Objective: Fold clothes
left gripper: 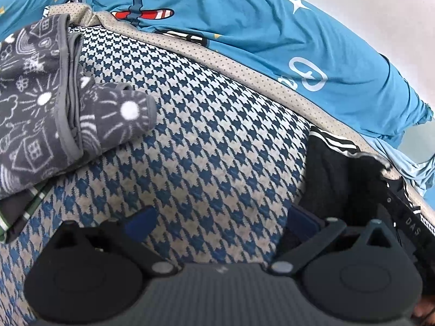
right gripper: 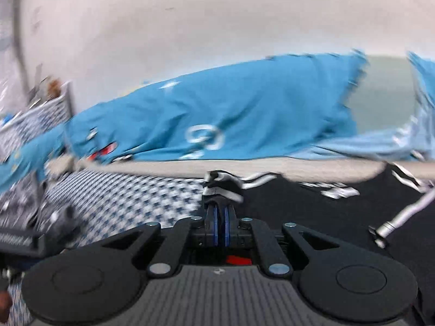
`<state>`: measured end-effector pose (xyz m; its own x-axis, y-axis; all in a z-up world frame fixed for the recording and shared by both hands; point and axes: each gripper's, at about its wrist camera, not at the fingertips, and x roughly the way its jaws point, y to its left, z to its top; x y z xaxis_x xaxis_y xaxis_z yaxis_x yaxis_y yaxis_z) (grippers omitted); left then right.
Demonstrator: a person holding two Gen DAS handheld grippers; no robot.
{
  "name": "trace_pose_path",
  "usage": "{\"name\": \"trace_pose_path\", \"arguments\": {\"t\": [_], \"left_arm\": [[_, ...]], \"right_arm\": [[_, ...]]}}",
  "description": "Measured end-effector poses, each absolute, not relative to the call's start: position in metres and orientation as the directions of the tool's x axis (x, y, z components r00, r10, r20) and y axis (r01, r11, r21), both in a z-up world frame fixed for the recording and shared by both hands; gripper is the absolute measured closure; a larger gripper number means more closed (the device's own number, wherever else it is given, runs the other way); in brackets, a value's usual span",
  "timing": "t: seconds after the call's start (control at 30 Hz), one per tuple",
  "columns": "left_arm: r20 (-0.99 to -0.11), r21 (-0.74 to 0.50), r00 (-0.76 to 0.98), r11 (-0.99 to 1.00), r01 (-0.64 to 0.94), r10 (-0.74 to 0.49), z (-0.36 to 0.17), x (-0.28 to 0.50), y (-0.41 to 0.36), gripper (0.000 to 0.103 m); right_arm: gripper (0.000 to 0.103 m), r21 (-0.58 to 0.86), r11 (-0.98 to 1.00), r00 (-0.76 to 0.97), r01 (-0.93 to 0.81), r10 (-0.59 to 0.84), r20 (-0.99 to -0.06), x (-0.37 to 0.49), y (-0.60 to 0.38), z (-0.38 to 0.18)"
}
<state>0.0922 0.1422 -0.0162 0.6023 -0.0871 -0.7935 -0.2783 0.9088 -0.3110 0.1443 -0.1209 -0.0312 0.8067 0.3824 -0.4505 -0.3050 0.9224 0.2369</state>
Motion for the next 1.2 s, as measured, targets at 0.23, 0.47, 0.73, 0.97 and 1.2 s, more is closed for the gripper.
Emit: {"name": "trace_pose_path", "arguments": {"t": [0.23, 0.47, 0.73, 0.97, 1.2], "left_arm": [[-0.796, -0.301, 0.598, 0.920, -0.253, -0.095, -0.015, 0.093, 0.130, 0.001], [-0.801, -0.283, 0.591, 0.933, -0.224, -0.101, -0.018, 0.094, 0.115, 0.001], [-0.808, -0.241, 0.583, 0.953, -0.186, -0.091, -0.022, 0.094, 0.094, 0.001], [-0.825, -0.191, 0.561, 0.968, -0.164, -0.068, -0.029, 0.095, 0.080, 0.001], [-0.847, -0.133, 0.530, 0.978, -0.159, -0.029, -0.043, 0.098, 0.074, 0.000]], "right_arm": [[0.083, 0.161, 0.983, 0.825, -0.086, 0.161, -0.542, 0.151, -0.146, -0.043], [0.076, 0.182, 0.979, 0.835, -0.090, 0.174, -0.522, 0.140, -0.170, -0.027], [0.076, 0.207, 0.940, 0.766, -0.272, 0.342, -0.544, 0.122, -0.159, -0.026], [0.076, 0.180, 0.919, 0.703, -0.351, 0.386, -0.597, 0.110, -0.140, -0.043], [0.075, 0.156, 0.931, 0.689, -0.331, 0.352, -0.634, 0.111, -0.134, -0.053]]}}
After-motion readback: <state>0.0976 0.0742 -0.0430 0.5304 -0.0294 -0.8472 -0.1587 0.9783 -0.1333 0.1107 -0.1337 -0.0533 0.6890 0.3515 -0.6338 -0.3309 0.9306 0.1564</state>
